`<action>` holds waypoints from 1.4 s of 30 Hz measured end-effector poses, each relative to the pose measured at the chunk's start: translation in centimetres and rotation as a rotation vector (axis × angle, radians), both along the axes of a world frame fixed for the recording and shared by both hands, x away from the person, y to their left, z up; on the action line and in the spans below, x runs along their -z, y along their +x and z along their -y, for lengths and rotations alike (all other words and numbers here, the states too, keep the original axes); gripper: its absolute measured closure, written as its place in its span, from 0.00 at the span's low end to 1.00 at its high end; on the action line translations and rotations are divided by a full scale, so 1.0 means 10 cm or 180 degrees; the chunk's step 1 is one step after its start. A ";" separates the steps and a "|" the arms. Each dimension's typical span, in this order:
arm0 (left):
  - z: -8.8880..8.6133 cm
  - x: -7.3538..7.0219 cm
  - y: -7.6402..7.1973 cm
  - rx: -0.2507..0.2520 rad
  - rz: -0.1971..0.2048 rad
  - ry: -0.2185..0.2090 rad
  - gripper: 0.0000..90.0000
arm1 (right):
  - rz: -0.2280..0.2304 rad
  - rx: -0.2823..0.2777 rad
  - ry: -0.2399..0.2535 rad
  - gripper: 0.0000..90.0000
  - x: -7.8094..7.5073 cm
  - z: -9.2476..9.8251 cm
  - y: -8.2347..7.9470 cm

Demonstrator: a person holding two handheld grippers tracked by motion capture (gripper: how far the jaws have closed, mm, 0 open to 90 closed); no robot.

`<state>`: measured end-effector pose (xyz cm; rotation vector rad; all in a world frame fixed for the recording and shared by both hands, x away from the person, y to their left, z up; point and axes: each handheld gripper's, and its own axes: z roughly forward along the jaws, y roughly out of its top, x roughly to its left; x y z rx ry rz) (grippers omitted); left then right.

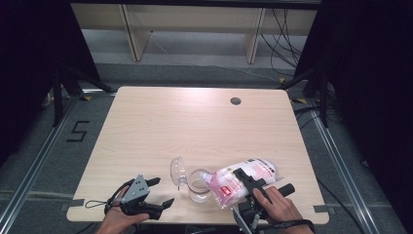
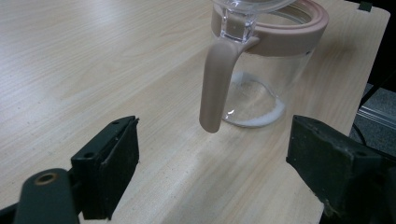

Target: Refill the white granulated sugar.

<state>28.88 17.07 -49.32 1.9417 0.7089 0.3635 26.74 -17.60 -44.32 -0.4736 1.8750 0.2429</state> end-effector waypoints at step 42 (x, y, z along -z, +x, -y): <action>0.00 0.00 0.00 0.0020 0.0004 0.0013 0.18 | 0.0425 -0.0099 -0.0726 0.59 0.03 -0.07 0.02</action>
